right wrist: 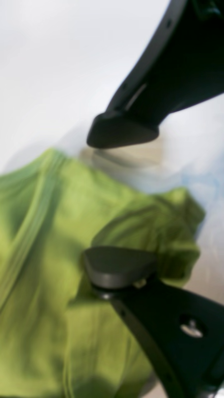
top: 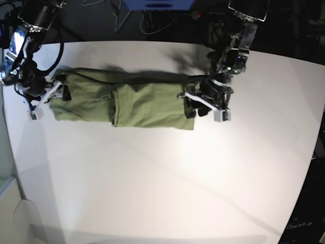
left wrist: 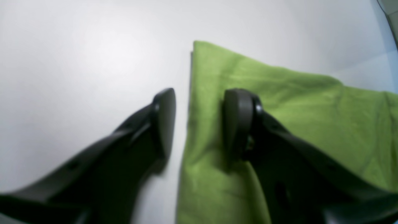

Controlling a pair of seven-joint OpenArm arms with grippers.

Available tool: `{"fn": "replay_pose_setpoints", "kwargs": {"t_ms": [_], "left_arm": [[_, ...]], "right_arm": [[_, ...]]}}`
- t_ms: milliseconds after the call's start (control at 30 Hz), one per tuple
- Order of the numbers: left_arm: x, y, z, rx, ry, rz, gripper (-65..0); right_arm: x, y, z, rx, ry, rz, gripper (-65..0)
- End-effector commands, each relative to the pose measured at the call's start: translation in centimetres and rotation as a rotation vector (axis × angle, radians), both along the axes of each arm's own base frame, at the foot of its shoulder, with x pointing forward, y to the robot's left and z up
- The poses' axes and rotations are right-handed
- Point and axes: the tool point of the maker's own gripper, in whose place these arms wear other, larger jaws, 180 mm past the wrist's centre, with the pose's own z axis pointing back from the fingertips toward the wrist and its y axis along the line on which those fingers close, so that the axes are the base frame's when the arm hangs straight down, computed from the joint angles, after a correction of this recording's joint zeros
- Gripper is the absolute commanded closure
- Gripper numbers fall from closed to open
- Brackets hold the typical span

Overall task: Fold the T-shirt properly
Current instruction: 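Grasp the strip's other end with the right gripper and fold it toward the left gripper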

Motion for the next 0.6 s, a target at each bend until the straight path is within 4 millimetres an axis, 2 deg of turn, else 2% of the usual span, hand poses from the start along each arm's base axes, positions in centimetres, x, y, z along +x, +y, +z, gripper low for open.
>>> {"fn": "replay_pose_setpoints", "kwargs": {"t_ms": [0,167,233,400,567], "left_arm": [[-8.1,2.3,-6.4,0.089,0.402,0.018,-29.5],[-8.1,2.3,-6.4,0.089,0.402,0.018,-29.5],[-8.1,2.3,-6.4,0.089,0.4,0.018,-29.5],[-8.1,2.3,-6.4,0.088,0.399,0.019,-29.5],[-7.9,2.3,-6.3,0.088,0.396,0.019,-29.5]], "right_arm": [[-0.1,-0.2,0.1,-0.015,0.016,0.019,-48.8],[-0.1,-0.5,0.2,-0.023,0.015,0.021,-48.8],[-0.1,-1.5,0.6,-0.052,0.019,0.027,-48.8],[0.0,-2.6,1.1,-0.08,0.018,0.031,-48.8],[0.0,-2.4,1.0,-0.071,0.016,0.027,-48.8]]}}
